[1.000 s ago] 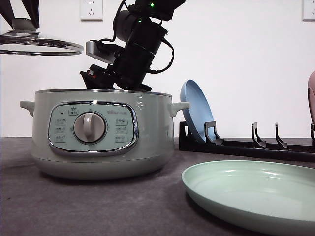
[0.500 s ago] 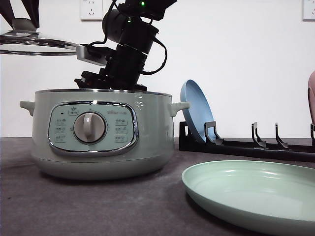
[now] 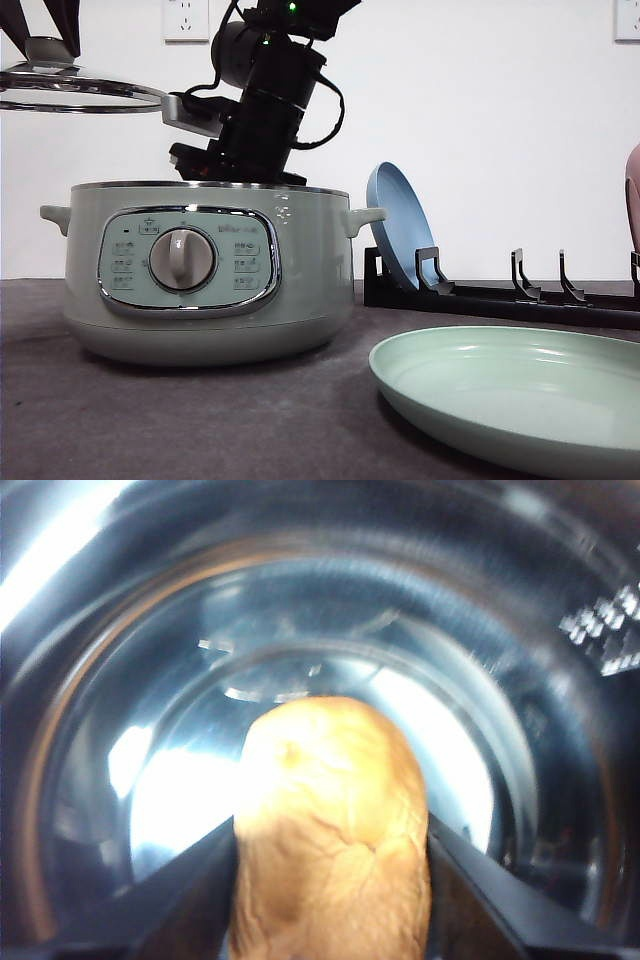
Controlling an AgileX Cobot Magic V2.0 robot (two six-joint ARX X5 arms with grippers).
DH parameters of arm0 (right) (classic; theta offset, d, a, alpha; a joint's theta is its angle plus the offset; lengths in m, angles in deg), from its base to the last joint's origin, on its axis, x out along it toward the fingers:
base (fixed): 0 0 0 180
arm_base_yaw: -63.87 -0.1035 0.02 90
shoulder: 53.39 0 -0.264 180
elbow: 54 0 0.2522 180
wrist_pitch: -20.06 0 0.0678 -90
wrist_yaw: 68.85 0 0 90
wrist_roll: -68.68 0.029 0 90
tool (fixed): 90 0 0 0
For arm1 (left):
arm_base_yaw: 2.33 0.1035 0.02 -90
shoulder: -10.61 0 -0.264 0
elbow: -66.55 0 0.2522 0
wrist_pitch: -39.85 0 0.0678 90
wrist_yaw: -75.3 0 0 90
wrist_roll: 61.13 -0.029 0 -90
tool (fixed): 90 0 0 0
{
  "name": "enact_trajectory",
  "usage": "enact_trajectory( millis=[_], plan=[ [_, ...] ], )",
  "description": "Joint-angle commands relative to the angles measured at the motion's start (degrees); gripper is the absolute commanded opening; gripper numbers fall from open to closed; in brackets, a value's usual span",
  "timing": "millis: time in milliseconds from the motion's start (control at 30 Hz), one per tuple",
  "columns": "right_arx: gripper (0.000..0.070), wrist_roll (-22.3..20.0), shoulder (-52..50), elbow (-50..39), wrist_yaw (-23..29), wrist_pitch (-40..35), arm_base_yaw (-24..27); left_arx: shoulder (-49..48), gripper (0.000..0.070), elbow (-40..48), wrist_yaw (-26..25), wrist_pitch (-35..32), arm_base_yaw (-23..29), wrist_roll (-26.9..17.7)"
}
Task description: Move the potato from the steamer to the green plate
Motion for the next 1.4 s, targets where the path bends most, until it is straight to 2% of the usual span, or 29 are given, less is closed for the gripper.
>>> enact_trajectory(
  millis=[0, 233, 400, 600, 767, 967, 1267, 1367],
  plan=[
    [0.0233, 0.82, -0.75, 2.64, 0.09, 0.80, -0.67, -1.18, 0.0000, -2.64, -0.24, 1.32, 0.15, 0.11],
    [0.0233, 0.86, -8.10, 6.18, 0.21, 9.11, -0.64, -1.18, 0.0000, -2.64, -0.26, 1.31, 0.15, 0.11],
    [0.0233, 0.86, -16.67, 6.18, 0.55, 12.48, -0.62, -1.18, 0.0000, -2.64, -0.26, 1.33, 0.15, 0.26],
    [0.0233, 1.48, -27.29, 6.03, 3.44, 18.39, -0.62, -1.18, 0.0000, -2.64, -0.26, 1.36, 0.15, 0.59],
    [0.0233, 3.33, -35.95, 3.62, 4.52, 20.68, -0.62, -1.18, 0.0000, -2.64, -0.24, 1.46, 0.15, 0.65],
    [0.0233, 5.28, -47.89, -7.55, 6.24, 20.78, -0.62, -1.18, 0.0000, -2.64, -0.26, 1.51, 0.15, 0.75],
    [0.0233, 9.35, -64.59, -32.75, 7.72, 20.65, -0.33, -1.18, 0.0000, -2.64, -0.24, 1.53, 0.09, 1.16],
    [0.0233, 11.46, -68.54, -40.85, 7.70, 18.17, -0.25, -1.18, 0.0000, -2.64, -0.26, 1.53, 0.09, 1.16]
  ],
)
